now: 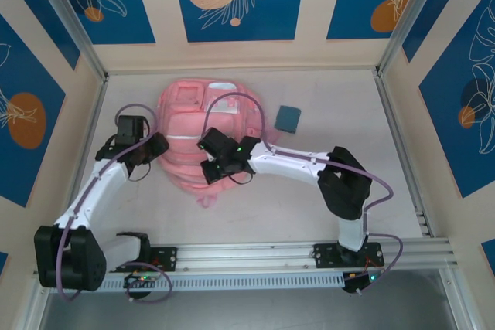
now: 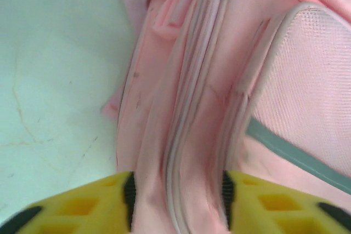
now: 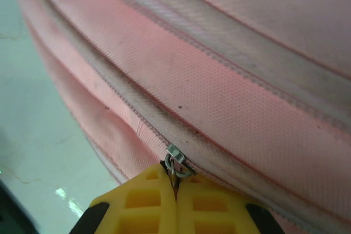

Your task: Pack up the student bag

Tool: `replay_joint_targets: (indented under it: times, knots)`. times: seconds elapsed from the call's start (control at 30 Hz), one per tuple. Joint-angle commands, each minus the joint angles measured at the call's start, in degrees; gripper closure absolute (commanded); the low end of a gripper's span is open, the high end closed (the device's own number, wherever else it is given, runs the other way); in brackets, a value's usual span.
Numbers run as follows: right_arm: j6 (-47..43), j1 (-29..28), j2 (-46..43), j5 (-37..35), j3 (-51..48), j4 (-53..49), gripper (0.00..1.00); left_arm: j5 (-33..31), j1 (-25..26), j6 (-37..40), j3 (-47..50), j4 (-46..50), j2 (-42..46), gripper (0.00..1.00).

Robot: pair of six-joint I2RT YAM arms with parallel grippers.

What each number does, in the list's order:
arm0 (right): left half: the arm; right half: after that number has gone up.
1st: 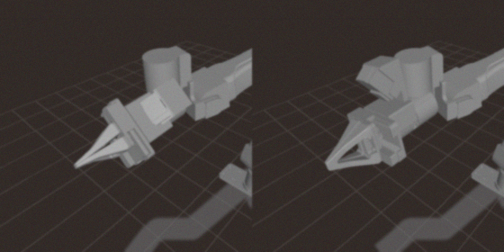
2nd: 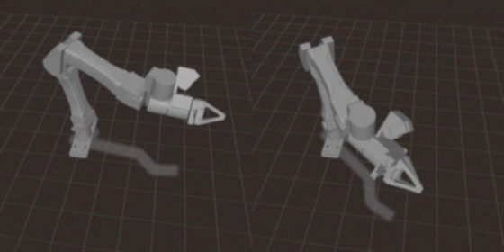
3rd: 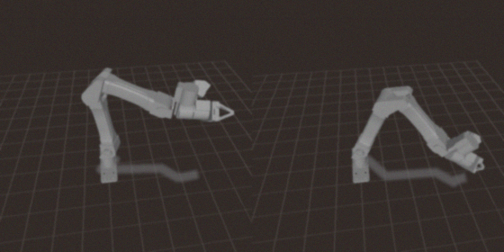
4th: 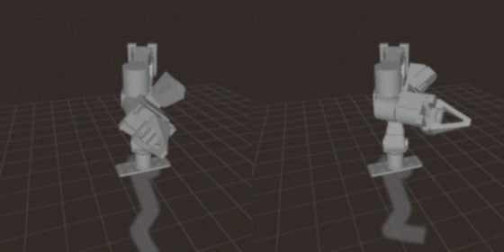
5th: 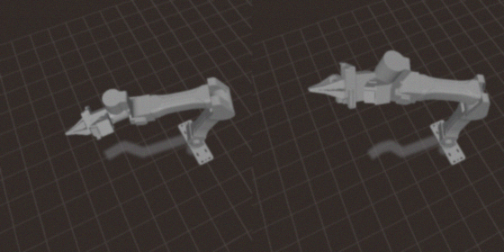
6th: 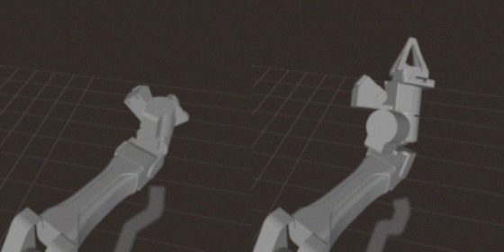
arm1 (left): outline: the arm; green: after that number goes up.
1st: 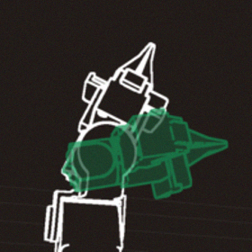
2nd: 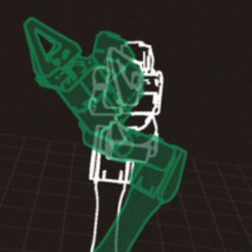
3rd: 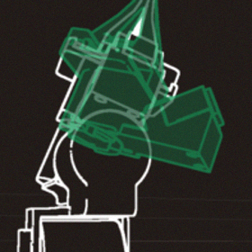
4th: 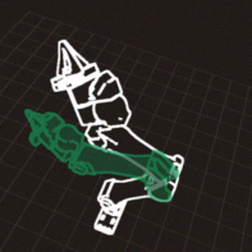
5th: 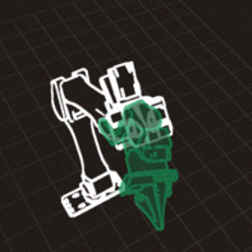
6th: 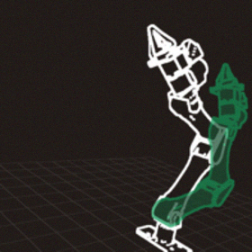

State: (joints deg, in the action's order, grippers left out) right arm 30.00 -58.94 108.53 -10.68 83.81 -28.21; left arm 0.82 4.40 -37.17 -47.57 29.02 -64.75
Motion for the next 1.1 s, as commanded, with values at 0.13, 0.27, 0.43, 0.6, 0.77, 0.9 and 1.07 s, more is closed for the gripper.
replay_joint_targets:
  times: [0.13,0.27,0.43,0.6,0.77,0.9,1.07]
  knots:
    - [0.19,-0.13,6.54,8.86,10.84,3.07,1.0,7.13,-0.82,-5.1,-0.31,5.6,8.37,0.41]
    - [0.67,-0.13,7.7,9.27,12.65,3.16,1.0,12.36,-0.84,-9.58,2.36,3.07,10.53,0.4]
    - [0.92,-0.1,6.74,9.14,11.91,3.08,1.0,15.95,-0.71,-16.98,6.69,-1.46,12.0,0.39]
    - [1.11,-0.12,5.91,9.75,11.31,3.1,1.0,16.6,-0.71,-20.53,10.24,-6.11,11.69,0.4]
    - [1.12,-0.3,5.64,10.41,11.16,3.11,1.0,17.2,-0.68,-21.5,11.43,-9.84,9.93,0.44]
    - [1.03,-0.46,5.21,10.26,10.98,2.82,1.0,17.47,-0.72,-21.89,11.91,-11.52,8.07,0.47]
    - [0.68,-0.67,4.27,9.2,10.75,2.0,1.0,17.45,-0.63,-22.54,12.91,-13.54,6.15,0.55]
